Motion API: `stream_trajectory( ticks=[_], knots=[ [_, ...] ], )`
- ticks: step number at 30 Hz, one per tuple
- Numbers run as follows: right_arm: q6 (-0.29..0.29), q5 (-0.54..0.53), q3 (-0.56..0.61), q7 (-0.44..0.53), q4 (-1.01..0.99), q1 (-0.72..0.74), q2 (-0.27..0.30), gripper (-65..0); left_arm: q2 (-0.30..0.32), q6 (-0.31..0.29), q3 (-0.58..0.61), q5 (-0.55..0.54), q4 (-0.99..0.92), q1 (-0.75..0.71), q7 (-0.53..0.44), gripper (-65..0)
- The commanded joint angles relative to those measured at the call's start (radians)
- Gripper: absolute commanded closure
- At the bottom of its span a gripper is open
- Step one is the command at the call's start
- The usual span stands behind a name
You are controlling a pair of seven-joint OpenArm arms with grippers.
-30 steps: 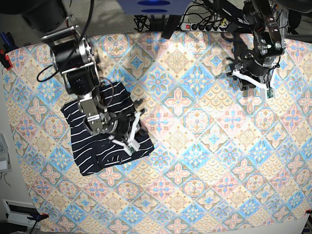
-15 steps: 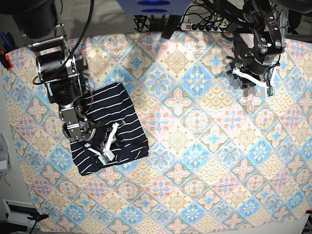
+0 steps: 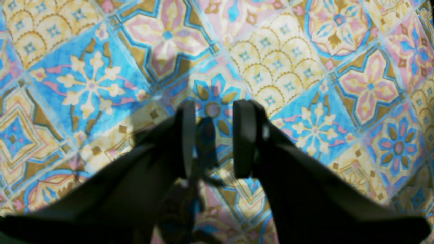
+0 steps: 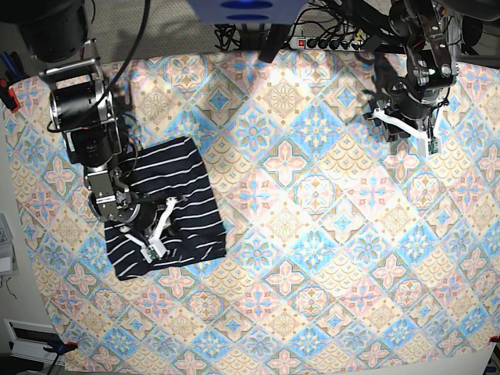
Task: Fold the T-shirt properly
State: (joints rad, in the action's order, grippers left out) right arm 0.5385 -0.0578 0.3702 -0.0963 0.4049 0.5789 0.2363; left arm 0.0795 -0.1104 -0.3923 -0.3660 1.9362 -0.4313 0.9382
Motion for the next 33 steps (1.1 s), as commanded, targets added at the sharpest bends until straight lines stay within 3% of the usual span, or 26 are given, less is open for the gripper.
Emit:
stream_trajectory(
  ticks=[1, 10, 17, 22, 33],
  knots=[
    [-0.019, 0.008, -0.001, -0.007, 0.006, 0.026, 0.031, -4.7, 0.006, -0.005, -0.004, -0.003, 0.018, -0.001, -0.015, -17.7],
    [-0.024, 0.006, -0.007, -0.009, 0.007, 0.023, 0.077, -4.6, 0.006, -0.005, -0.004, -0.003, 0.019, -0.013, -0.018, -17.7],
    [-0.024, 0.0, -0.012, -0.007, 0.044, 0.022, 0.082, -4.6, 0.006, -0.005, -0.004, -0.003, 0.019, -0.013, -0.017, -17.7],
    [-0.021, 0.005, -0.152, -0.03, 0.28, -0.083, 0.094, -4.6, 0.006, -0.005, -0.004, -0.003, 0.019, -0.013, -0.017, -17.7],
    [-0.016, 0.006, -0.428, -0.3, 0.922, -0.481, 0.097, -4.6, 0.006, -0.005, -0.001, -0.003, 0.021, -0.024, -0.017, -17.7]
  ],
)
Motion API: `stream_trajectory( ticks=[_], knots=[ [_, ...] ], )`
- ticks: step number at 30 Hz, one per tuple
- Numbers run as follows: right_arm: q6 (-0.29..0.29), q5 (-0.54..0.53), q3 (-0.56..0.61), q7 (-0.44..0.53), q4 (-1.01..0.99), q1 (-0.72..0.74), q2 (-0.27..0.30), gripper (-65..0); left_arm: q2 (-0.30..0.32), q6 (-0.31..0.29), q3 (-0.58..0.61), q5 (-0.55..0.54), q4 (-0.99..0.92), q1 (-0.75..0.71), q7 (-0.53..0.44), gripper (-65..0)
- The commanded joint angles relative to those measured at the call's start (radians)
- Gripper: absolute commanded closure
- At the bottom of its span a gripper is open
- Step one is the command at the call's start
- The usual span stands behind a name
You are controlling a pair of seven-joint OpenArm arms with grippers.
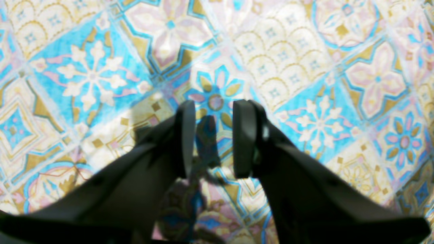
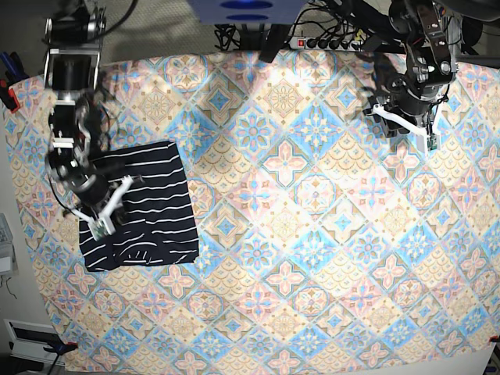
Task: Fold the T-shirt properly
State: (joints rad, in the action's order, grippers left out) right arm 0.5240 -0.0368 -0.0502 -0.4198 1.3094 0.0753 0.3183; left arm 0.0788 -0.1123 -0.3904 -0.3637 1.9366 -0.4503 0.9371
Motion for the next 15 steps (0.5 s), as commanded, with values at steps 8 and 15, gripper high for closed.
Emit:
stream_trajectory(
  ticks=[8, 15],
  knots=[
    [-0.002, -0.021, -0.173, -0.04, 0.281, -0.266, 0.009, -4.6, 0.005, -0.003, -0.002, -0.005, 0.04, -0.058, -0.016, -17.6],
    [-0.002, -0.022, -0.256, -0.038, 0.422, -0.501, 0.002, -4.5, 0.005, -0.003, -0.005, -0.007, 0.079, -0.144, -0.022, -17.6]
  ],
)
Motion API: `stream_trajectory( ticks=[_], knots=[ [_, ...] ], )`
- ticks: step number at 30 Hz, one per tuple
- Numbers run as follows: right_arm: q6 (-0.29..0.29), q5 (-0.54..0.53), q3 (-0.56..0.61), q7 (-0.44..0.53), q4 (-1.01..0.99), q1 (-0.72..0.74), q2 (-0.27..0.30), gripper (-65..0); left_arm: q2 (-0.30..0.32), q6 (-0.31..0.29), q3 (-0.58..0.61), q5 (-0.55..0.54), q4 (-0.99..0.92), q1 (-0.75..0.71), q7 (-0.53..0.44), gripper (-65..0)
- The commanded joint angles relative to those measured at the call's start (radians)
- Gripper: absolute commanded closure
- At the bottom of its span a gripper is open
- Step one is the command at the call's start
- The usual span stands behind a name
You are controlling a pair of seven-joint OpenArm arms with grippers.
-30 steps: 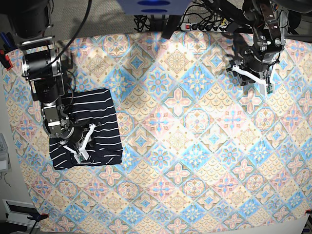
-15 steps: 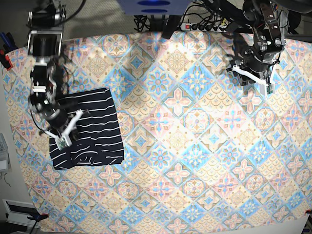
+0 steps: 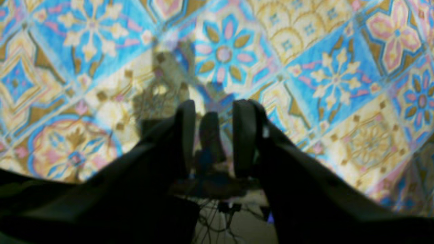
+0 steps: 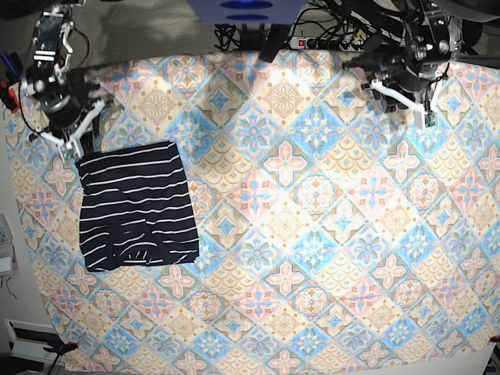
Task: Fold the T-shirt properly
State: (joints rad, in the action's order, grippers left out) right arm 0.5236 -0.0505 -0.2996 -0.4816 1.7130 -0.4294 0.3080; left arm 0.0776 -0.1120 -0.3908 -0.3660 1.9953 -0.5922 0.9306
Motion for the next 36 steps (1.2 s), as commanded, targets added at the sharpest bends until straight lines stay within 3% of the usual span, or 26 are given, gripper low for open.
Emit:
stream_trajectory(
  ticks=[1, 7, 19, 23, 30, 36],
  knots=[
    [-0.001, -0.009, -0.008, 0.024, 0.035, -0.024, 0.0, -4.5, 0.006, -0.004, -0.004, -0.005, 0.022, -0.016, -0.015, -17.6],
    [-0.001, -0.009, -0.109, 0.022, 0.068, -0.171, -0.068, -4.5, 0.006, -0.004, -0.003, -0.005, 0.023, -0.094, -0.015, -17.6],
    [-0.001, -0.009, -0.163, 0.025, 0.061, -0.466, -0.079, -4.4, 0.008, -0.004, 0.0, -0.094, 0.023, -0.28, -0.015, -14.5],
    [-0.001, -0.009, -0.164, 0.028, 0.032, -0.532, -0.111, -4.4, 0.009, -0.005, 0.002, -0.094, 0.022, -0.338, -0.015, -14.5],
    [-0.001, -0.009, -0.158, 0.03, -0.173, -0.537, -0.111, -4.4, 0.011, -0.005, 0.06, -0.081, -0.063, -0.378, -0.015, -14.0],
    [-0.001, -0.007, -0.083, 0.03, -0.374, -0.441, -0.109, -4.4, 0.044, -0.005, 0.126, -0.08, -0.258, -0.311, -0.017, -13.9]
  ],
)
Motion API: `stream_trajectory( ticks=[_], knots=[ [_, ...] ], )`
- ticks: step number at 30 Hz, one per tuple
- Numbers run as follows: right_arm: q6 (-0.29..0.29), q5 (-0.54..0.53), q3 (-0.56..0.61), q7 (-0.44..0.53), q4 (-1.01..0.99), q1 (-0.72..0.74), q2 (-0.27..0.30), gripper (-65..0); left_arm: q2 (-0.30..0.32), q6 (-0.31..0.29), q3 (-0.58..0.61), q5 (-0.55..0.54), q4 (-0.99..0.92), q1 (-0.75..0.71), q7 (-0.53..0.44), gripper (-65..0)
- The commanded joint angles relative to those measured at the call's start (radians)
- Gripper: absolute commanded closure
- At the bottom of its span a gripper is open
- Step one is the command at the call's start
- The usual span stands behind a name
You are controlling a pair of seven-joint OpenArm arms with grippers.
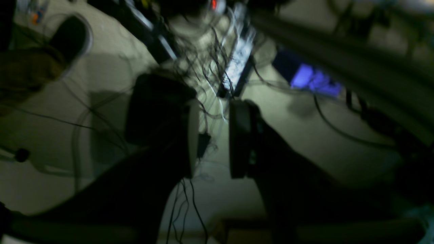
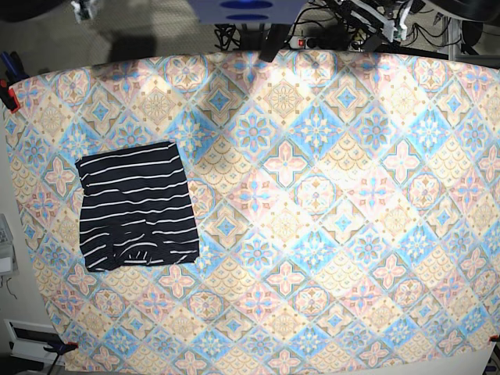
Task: Fold the T-shirt properly
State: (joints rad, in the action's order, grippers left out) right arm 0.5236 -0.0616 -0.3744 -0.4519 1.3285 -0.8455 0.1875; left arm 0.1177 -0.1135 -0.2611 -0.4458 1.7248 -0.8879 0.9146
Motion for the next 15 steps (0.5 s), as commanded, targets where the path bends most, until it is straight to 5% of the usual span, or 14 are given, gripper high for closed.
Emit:
stream_trajectory(
  ticks=[1, 9, 15],
  knots=[
    [-0.001, 0.006, 0.008, 0.0, -0.024, -0.005, 0.011, -4.4, 0.014, -0.004, 0.004, 0.003, -0.026, 0.006, -0.001, -13.9],
    [-0.001, 0.007, 0.093, 0.003, -0.284, 0.151, 0.011, -4.4, 0.024, -0.004, 0.115, 0.086, -0.266, 0.126, -0.121, -13.9],
    [-0.001, 0.007, 0.133, 0.135, -0.561, 0.286, 0.011, -4.4, 0.017, -0.001, 0.28, 0.161, -0.589, 0.281, -0.263, -13.9]
  ],
)
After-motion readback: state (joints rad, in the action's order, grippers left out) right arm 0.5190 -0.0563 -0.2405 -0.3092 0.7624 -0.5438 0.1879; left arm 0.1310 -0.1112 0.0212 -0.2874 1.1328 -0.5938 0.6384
